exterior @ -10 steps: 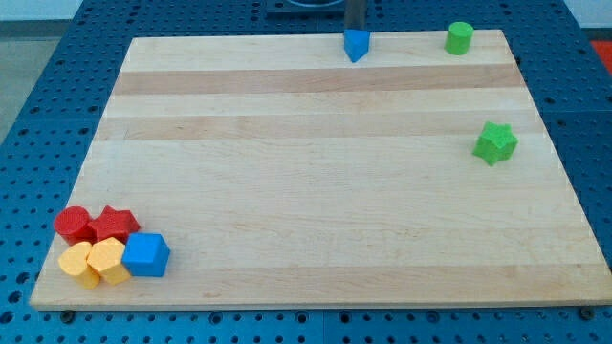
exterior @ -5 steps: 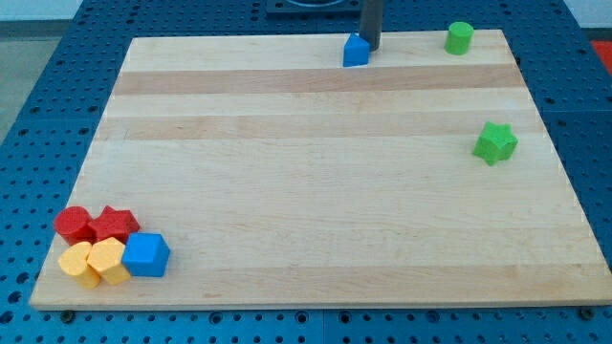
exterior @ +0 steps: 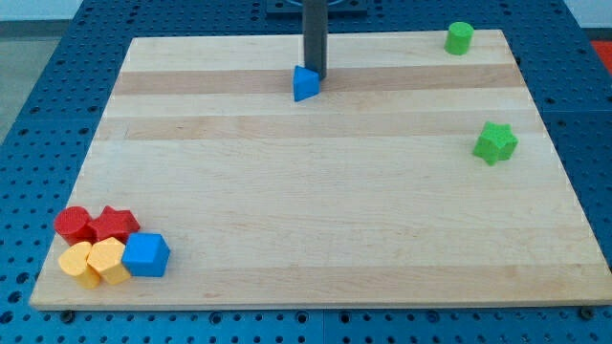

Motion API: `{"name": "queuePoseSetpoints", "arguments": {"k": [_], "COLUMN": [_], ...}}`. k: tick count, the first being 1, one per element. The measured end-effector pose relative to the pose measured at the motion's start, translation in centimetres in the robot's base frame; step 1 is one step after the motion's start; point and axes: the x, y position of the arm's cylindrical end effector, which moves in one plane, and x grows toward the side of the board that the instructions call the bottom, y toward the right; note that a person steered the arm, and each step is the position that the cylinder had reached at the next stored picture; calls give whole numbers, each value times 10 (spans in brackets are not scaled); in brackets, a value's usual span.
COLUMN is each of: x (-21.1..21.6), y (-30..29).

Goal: Place the blue triangle to the top of the blue cube

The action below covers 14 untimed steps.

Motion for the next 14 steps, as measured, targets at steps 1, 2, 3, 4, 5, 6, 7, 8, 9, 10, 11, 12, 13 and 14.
{"name": "queuePoseSetpoints", "arguments": {"k": [1,2,3,4,5,6,7,8,9,10,11,12,13,14], "x": [8,32,61,81,99,122,144,168,198,224,234,234,234,239], "y": [-18,-23,-27,-51,-73,-74,-73,-73,-75,-78,-104,-133,-146,-148]}}
